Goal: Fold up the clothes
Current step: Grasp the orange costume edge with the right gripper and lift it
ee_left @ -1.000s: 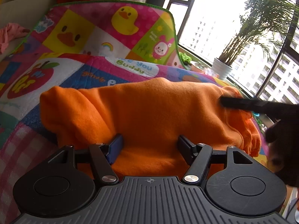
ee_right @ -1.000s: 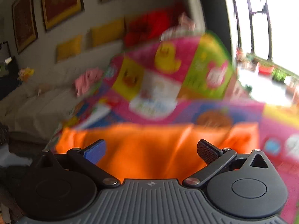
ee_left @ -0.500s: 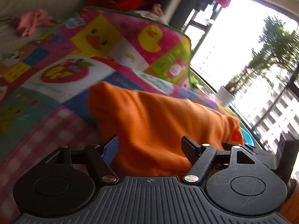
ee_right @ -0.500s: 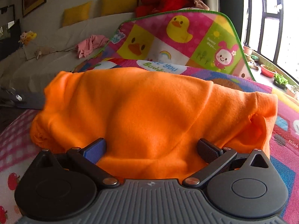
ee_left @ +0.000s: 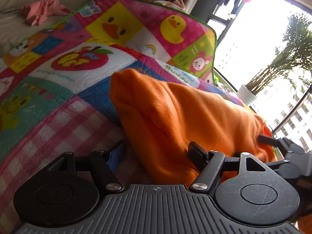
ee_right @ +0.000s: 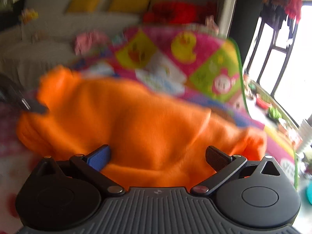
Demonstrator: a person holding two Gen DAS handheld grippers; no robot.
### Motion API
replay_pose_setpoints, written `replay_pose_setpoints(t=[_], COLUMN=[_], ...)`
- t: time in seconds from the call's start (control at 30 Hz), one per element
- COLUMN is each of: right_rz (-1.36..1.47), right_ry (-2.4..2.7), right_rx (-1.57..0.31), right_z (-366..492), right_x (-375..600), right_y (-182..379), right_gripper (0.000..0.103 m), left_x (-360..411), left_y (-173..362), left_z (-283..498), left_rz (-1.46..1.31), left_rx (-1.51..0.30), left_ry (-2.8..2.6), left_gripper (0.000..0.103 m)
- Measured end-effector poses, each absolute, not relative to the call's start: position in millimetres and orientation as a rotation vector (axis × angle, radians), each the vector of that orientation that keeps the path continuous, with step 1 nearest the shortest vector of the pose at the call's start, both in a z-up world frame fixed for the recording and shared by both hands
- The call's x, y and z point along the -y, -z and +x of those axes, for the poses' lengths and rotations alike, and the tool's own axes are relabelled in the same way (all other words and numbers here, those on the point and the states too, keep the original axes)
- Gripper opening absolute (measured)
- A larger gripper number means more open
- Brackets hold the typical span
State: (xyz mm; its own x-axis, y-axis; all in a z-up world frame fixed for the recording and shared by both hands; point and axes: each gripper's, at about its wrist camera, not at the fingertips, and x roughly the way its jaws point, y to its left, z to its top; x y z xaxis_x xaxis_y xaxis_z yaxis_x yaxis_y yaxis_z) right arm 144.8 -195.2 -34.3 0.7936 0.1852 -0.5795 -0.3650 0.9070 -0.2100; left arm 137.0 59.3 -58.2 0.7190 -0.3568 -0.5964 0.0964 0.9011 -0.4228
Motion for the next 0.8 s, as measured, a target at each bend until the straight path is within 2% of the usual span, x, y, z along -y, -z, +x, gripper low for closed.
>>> replay_pose_setpoints(t=[0.2,0.3,0.37,0.57,0.6,0.67,0.7,0.77,0.8], right_rz=[-0.455,-0.495,-0.544,-0.572,-0.565,-0.466,-0.381,-0.165,-0.055], right_ry=[-0.502,-0.643,-0.661,-0.638,-0.631,-0.613,-0.61,-0.605,-0.601], right_rx=[-0.365,-0.384,-0.384,-0.45,-0.454,-0.496,-0.531,-0.614,-0.654], right_z=[88,73,72,89,91,99,106,121,129], right_x=[149,122,104,76,76,86,94,117,129], right_y=[7,16,31,51,50,46,43,36,32], right_gripper=[0.102,0.098,0.089,0.087,0.085,0.067,0.065,0.053,0.051], left_x=[-60,-60,-60,-62,-64,-67,-70,-77,-79], left_y=[57,57,57,54,53,49,46,41,39], left_z=[138,138,139,138,137,134,132,129,129], left_rz=[-0.388,-0.392,-0.395,-0.418,-0.429,-0.459,-0.483,-0.535,-0.564], left_rx=[-0.733,-0.734,-0.735,-0.73,-0.724,-0.71,-0.699,-0.68,-0.679], left_ry=[0.26,0.262,0.263,0.275,0.281,0.294,0.3,0.312,0.323], left_gripper=[0.08,0.081,0.081,0.081,0.081,0.081,0.081,0.084,0.086])
